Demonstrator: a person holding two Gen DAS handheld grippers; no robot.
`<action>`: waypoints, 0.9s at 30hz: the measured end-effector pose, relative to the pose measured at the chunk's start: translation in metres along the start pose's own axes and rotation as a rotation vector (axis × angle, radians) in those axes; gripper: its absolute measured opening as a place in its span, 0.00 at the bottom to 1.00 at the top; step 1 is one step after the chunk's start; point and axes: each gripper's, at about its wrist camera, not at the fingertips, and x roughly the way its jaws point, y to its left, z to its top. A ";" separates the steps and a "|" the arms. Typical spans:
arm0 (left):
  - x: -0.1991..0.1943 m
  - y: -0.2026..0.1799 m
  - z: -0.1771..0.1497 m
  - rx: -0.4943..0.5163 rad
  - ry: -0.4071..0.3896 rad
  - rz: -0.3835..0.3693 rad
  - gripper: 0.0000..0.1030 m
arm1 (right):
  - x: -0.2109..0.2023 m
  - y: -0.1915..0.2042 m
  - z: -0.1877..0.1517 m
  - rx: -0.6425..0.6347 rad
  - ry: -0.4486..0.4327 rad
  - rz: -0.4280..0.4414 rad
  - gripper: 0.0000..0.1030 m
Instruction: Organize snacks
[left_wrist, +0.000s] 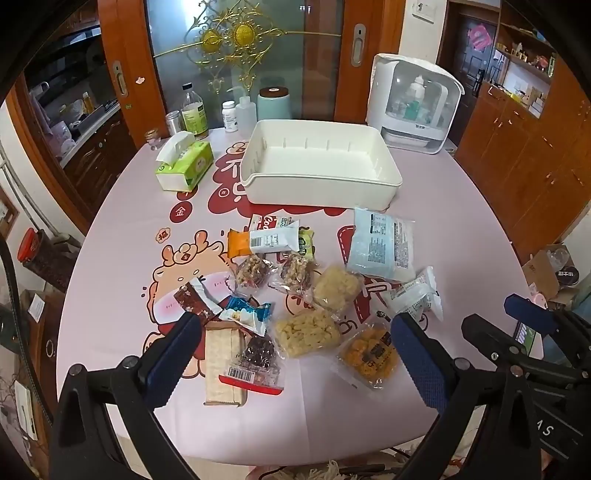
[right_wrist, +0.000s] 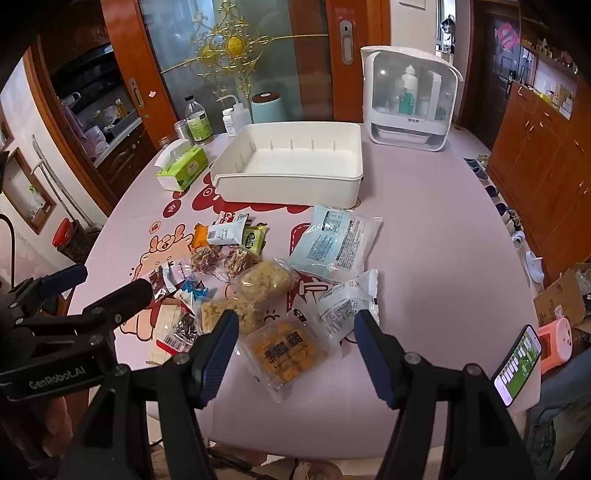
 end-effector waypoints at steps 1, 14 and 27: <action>0.000 0.000 0.000 -0.001 0.001 0.001 0.98 | 0.000 0.000 0.000 -0.001 0.002 0.001 0.64; 0.000 0.000 0.001 -0.003 0.002 0.001 0.98 | 0.000 0.002 0.000 0.001 0.006 0.004 0.64; -0.009 0.009 -0.004 0.002 -0.015 0.003 0.98 | -0.002 0.006 -0.001 0.000 -0.015 0.008 0.64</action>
